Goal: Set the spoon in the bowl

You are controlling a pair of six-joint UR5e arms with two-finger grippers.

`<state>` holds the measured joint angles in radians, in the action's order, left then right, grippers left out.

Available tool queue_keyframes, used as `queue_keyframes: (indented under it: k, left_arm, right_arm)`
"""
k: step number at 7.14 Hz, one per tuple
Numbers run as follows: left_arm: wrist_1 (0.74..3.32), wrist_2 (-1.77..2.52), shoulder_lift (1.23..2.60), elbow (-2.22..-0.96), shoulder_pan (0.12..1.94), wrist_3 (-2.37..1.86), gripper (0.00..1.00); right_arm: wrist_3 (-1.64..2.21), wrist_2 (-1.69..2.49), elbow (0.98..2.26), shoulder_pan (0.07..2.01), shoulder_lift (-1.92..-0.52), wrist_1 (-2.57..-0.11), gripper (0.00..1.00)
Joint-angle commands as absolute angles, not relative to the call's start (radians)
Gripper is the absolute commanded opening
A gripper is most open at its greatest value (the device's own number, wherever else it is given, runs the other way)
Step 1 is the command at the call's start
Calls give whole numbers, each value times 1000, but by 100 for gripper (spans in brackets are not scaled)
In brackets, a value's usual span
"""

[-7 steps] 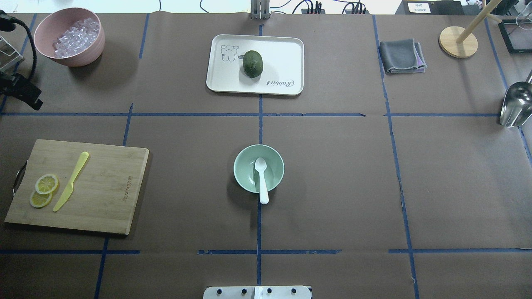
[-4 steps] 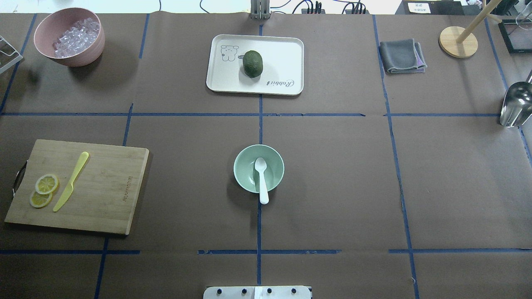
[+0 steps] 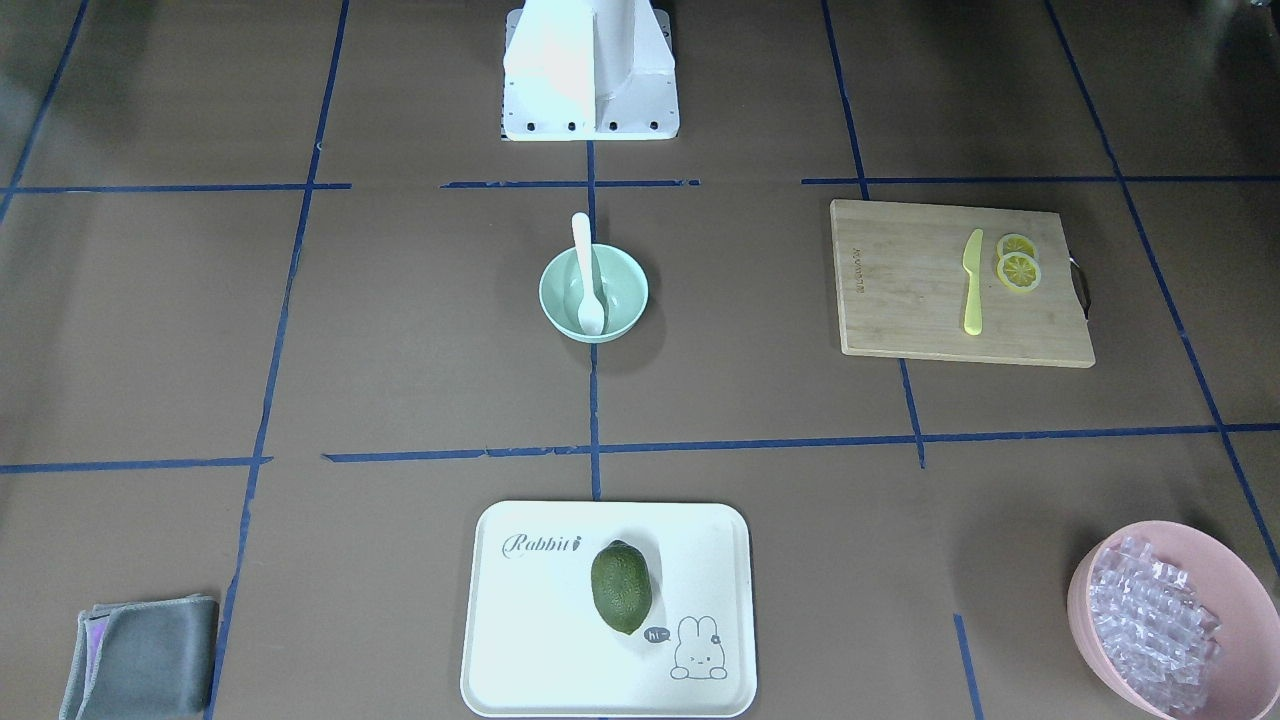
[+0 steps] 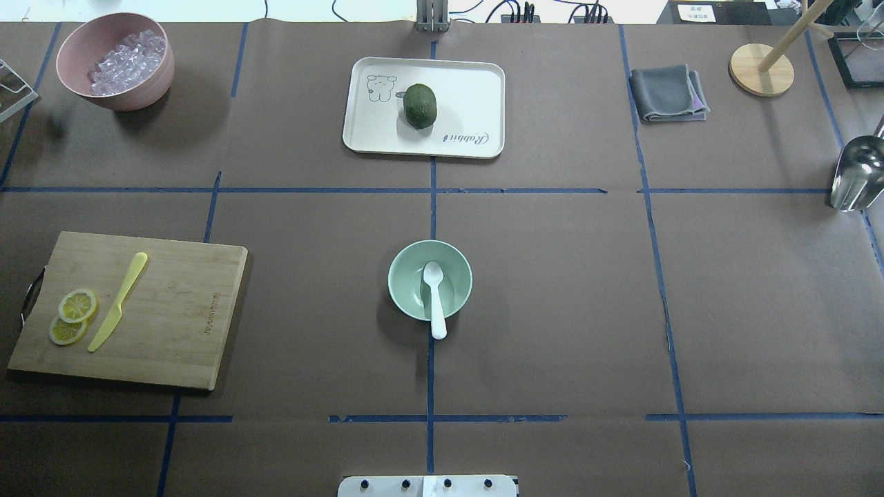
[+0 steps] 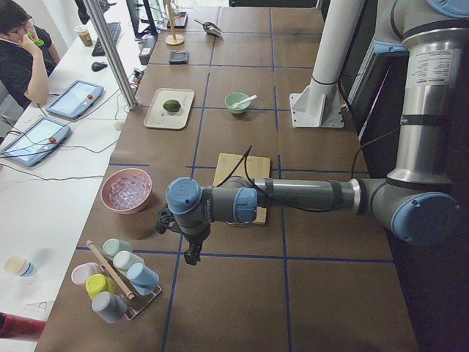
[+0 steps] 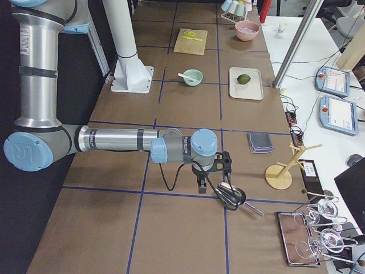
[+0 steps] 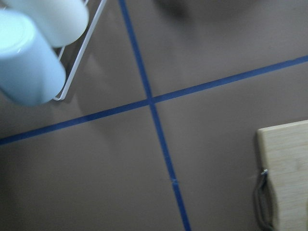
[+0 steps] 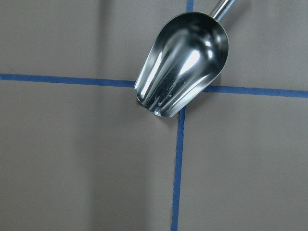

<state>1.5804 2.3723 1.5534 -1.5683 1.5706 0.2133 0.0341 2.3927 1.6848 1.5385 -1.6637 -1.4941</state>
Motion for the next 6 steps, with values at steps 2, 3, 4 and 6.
queue_keyframes:
  k: [2,3,4,6]
  left_arm:
    - [1589,2367,1525,-1569,1592,186,100]
    - [1588,2365,1526,-1565,1592,186,100]
    - [1588,2365,1525,-1565,1594,186,100]
    - [1588,2367,1525,-1565,1592,186,100]
  right_arm:
    - [35,2391,1681,1539,-1666,-1494,100]
    - [35,2393,1681,1539,-1669,-1493,100]
    - [35,2393,1681,1539,-1669,-1491,100]
    - [35,2393,1681,1539,-1670,-1491,100]
